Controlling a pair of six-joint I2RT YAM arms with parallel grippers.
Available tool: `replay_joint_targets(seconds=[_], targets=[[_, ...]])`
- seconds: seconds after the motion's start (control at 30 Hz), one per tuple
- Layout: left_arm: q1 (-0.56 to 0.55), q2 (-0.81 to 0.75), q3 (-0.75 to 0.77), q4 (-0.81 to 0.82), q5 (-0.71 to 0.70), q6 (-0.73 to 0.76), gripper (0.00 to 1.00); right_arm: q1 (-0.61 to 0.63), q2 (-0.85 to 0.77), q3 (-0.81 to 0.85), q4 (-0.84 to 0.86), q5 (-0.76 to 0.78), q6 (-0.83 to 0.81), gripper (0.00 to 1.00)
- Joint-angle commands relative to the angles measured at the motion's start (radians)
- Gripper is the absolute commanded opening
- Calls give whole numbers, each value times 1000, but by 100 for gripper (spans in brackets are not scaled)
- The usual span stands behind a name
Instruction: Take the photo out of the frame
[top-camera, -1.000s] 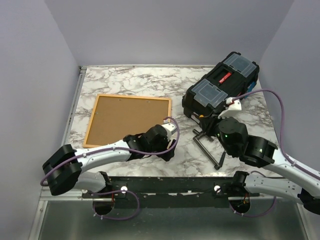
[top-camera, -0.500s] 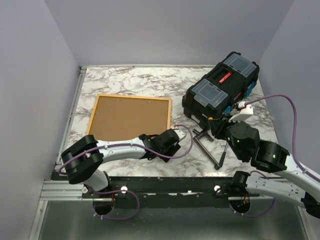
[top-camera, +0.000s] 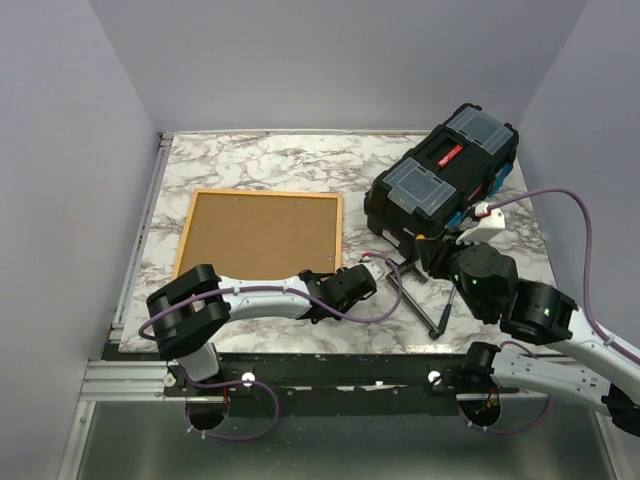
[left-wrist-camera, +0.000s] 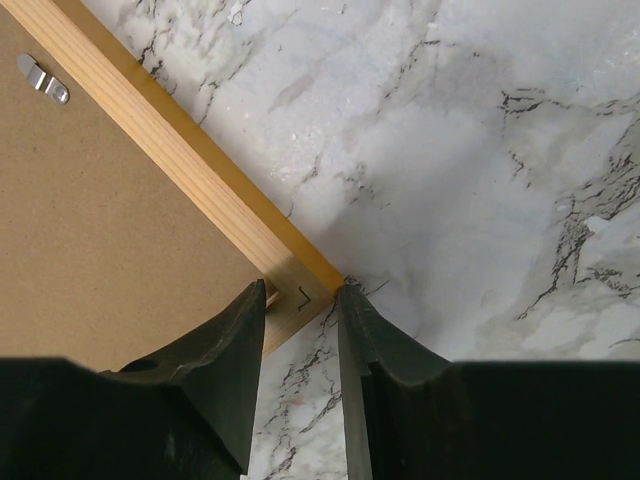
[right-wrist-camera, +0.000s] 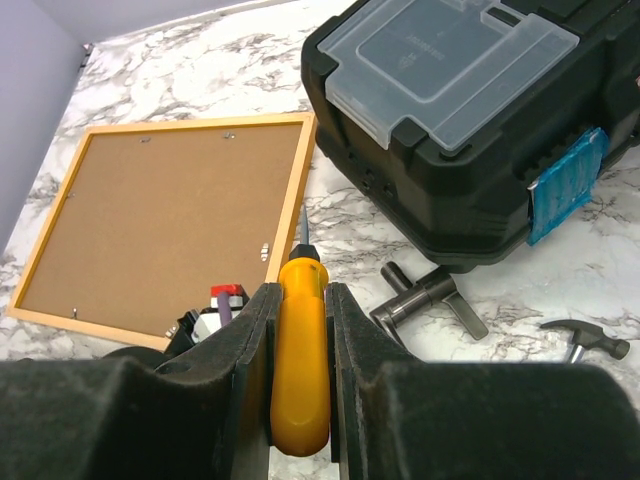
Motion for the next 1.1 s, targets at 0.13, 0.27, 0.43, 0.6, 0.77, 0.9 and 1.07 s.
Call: replay_joint_targets(seconds=[0.13, 0.27, 0.43, 0.6, 0.77, 0.9, 1.07], targets=[[18, 139, 131, -86, -59, -145, 23, 1, 0, -8, -12, 27, 15, 1], [68, 174, 197, -83, 23, -226, 22, 1, -4, 1, -21, 32, 18, 1], [199, 197, 261, -73, 127, -334, 21, 1, -10, 8, -34, 33, 28, 1], [367, 159, 279, -1, 268, -382, 30, 0, -11, 11, -46, 30, 42, 1], [476, 111, 344, -34, 358, -322, 54, 1, 1, 16, -39, 21, 46, 1], [552, -15, 259, -9, 421, -289, 73, 1, 11, 21, -37, 17, 43, 1], [640, -215, 38, -11, 394, -306, 84, 0, 5, 15, -21, 14, 34, 1]])
